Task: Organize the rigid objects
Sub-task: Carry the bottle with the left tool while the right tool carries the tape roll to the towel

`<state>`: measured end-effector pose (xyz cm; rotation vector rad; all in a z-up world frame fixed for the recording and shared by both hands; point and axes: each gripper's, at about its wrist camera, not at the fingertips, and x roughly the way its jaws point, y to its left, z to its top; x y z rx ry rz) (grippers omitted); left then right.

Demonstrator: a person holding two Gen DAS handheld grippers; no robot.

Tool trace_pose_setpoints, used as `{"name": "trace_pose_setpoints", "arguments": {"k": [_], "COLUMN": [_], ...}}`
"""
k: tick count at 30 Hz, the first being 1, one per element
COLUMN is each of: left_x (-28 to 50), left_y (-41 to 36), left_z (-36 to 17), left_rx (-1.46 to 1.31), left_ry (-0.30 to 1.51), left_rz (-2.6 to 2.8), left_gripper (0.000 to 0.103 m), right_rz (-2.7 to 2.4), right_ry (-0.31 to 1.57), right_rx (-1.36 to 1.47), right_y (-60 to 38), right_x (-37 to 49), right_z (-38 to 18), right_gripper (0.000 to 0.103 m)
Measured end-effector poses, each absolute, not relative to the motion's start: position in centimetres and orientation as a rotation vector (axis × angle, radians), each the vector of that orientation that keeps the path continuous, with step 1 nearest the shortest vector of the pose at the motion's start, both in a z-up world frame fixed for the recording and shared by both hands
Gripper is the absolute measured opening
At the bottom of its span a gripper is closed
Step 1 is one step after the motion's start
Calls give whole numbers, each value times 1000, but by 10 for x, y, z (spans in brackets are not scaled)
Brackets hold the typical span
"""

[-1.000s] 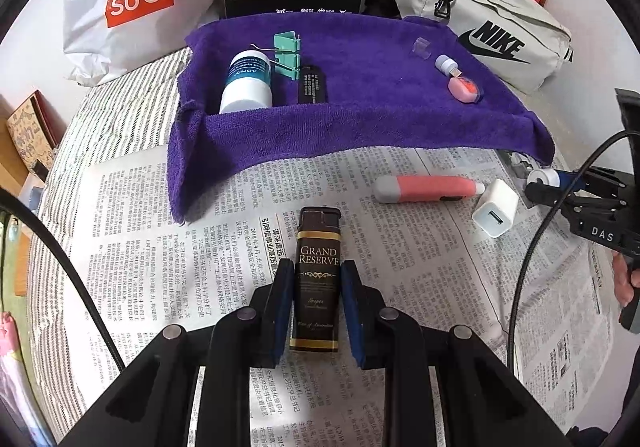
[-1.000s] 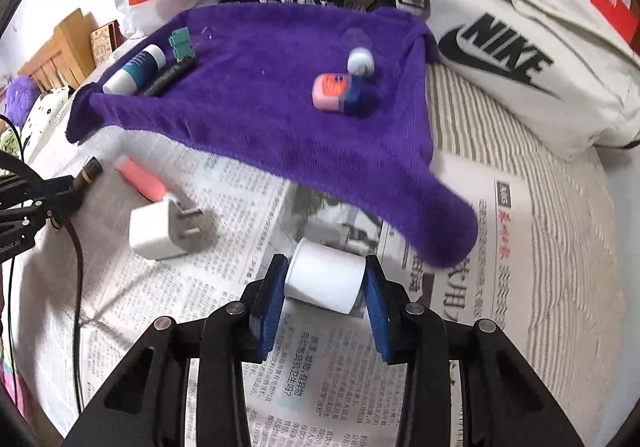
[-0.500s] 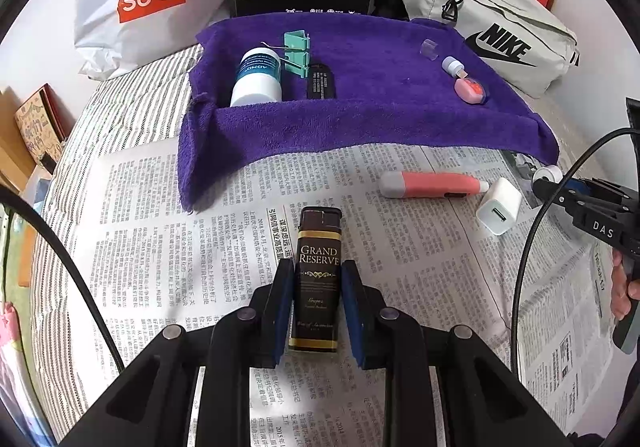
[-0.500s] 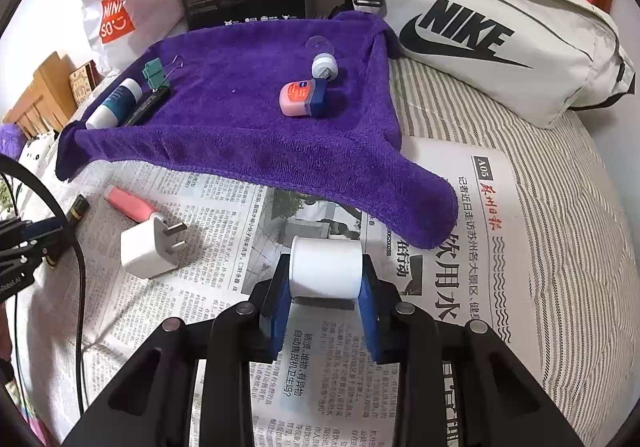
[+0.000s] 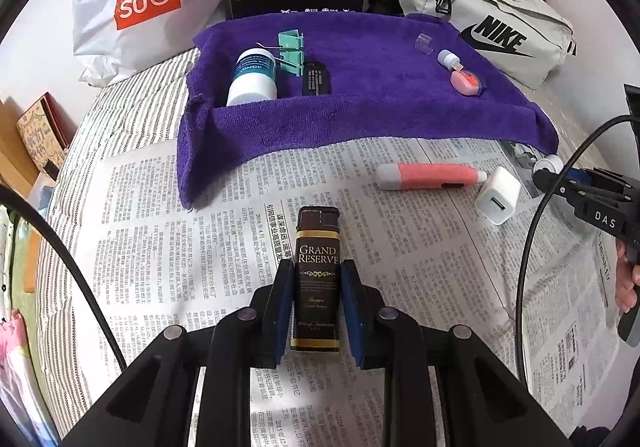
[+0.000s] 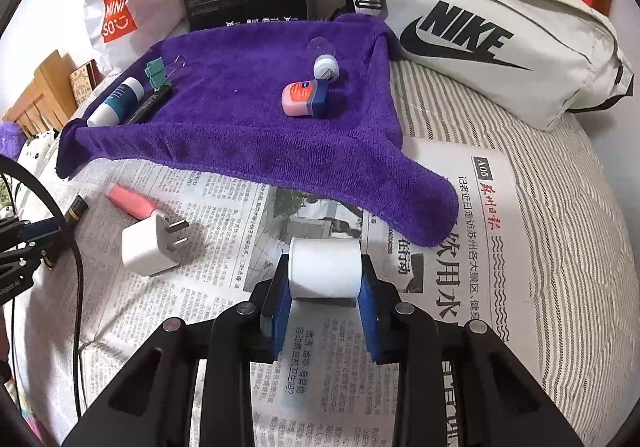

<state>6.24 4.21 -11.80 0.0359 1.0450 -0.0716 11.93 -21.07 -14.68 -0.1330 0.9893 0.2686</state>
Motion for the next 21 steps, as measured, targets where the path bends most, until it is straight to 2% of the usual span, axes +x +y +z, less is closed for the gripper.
{"name": "trace_pose_setpoints", "arguments": {"k": [8, 21], "left_x": [66, 77], "left_y": [47, 43], "left_z": [-115, -80], "left_rx": [-12, -20], "left_ry": [1065, 1007], "left_rz": [-76, -112], "left_gripper": [22, 22], "right_rz": [296, 360], "right_ry": [992, 910], "right_rx": [-119, -97], "right_y": [-213, -214], "right_x": [120, 131], "right_z": [-143, -92], "right_gripper": [31, 31]}}
